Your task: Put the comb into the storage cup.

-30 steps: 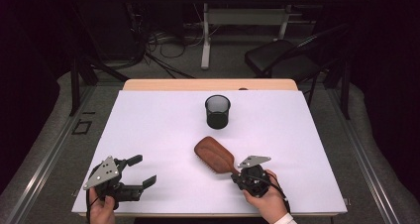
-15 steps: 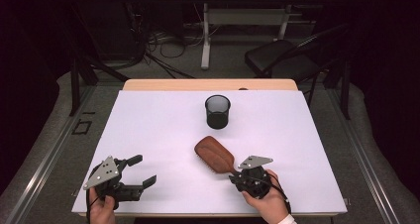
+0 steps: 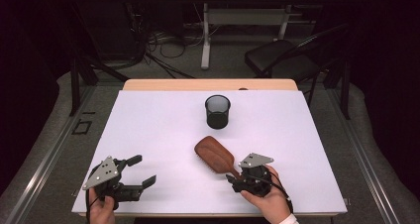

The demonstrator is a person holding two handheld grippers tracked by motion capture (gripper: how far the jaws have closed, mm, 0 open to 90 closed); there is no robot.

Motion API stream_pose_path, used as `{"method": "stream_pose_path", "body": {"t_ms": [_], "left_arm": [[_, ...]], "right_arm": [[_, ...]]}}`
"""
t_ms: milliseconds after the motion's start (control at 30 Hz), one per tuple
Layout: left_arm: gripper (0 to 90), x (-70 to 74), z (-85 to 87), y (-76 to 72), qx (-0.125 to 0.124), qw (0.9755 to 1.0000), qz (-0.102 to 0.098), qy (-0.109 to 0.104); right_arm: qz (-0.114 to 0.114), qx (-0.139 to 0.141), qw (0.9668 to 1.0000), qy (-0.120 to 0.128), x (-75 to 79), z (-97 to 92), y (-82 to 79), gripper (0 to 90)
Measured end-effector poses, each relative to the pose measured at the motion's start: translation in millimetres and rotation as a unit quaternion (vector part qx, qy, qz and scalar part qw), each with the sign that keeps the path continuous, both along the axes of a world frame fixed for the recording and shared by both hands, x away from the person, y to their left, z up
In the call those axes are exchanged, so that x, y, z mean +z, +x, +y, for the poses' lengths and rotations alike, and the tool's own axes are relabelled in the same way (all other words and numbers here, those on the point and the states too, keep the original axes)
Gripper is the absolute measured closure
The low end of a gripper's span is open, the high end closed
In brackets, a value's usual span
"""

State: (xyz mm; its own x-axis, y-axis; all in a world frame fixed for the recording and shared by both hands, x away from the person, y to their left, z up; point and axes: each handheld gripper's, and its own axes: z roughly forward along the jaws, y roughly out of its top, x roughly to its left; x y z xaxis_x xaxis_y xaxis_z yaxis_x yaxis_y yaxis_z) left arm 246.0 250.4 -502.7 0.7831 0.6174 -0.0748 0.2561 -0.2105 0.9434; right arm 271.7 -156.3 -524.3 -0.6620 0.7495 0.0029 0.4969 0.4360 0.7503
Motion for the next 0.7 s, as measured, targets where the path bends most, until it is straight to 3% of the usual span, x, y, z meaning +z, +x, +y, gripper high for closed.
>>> {"method": "stream_pose_path", "body": {"t_ms": [67,267,333,400,533,700], "left_arm": [[16.0,0.1,0.9,-0.1,0.0,1.0,0.0,-0.002],[16.0,0.3,0.6,-0.4,0.0,1.0,-0.001,0.0],[16.0,0.2,0.3,-0.5,0.0,1.0,-0.002,-0.001],[16.0,0.2,0.4,-0.6,0.0,1.0,-0.003,-0.003],[16.0,-0.1,0.7,-0.3,0.001,1.0,-0.002,-0.004],[16.0,-0.1,0.8,-0.5,0.0,1.0,-0.003,-0.005]], "right_arm": [[0.004,0.004,1.0,0.008,4.2,-2.5,3.8,32.1],[0.03,0.0,0.9995,0.001,7.2,-2.1,8.0,28.3],[0.031,0.001,0.9995,-0.011,7.2,-1.0,10.5,25.1],[0.033,0.004,0.9986,-0.04,6.4,1.8,15.1,20.1],[0.043,0.01,0.9971,-0.062,5.7,3.3,20.1,20.8],[0.071,0.013,0.9939,-0.084,2.7,6.2,31.0,26.9]]}}
